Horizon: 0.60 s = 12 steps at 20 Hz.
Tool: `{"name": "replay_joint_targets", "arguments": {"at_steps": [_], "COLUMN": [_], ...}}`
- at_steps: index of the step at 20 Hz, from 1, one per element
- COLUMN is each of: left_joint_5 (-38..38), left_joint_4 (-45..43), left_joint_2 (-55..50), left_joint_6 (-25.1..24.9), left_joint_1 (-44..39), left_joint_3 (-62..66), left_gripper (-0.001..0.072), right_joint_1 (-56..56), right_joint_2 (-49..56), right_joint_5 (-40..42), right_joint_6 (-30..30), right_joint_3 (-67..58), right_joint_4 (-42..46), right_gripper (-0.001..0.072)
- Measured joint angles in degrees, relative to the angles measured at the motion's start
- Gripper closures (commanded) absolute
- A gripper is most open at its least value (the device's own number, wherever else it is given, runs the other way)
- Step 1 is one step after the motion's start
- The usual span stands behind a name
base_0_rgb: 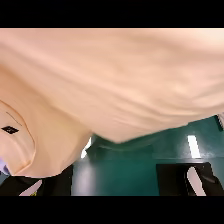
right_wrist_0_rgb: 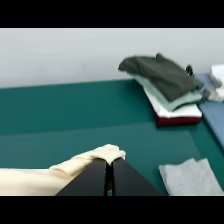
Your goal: Fold the shirts.
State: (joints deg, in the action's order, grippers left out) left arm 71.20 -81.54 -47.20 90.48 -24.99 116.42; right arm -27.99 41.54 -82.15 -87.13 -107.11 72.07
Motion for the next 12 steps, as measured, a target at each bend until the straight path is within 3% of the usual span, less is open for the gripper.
{"name": "replay_joint_targets", "arguments": {"at_steps": [6, 9, 12], "left_joint_5": [4.15, 0.81, -5.57], "left_joint_4": [-10.49, -14.25, -19.02], "left_joint_2": [-5.99, -12.94, -21.05], "left_joint_6": [-1.81, -3.13, -3.58], "left_joint_1": [-0.02, 0.00, 0.02], "left_joint_3": [-19.85, -28.22, -31.74], "left_gripper": [0.0681, 0.0681, 0.0681], "right_joint_1": [2.01, 7.89, 15.47], "right_joint_2": [17.66, 24.70, 30.18], "right_joint_5": [-11.06, -9.14, -0.83], "right_joint_6": [-2.32, -2.05, -1.33], "right_joint_3": [0.22, 6.19, 12.50], "right_joint_4": [-2.69, -0.92, 3.06], "right_gripper": [0.0701, 0.0701, 0.0700]}}
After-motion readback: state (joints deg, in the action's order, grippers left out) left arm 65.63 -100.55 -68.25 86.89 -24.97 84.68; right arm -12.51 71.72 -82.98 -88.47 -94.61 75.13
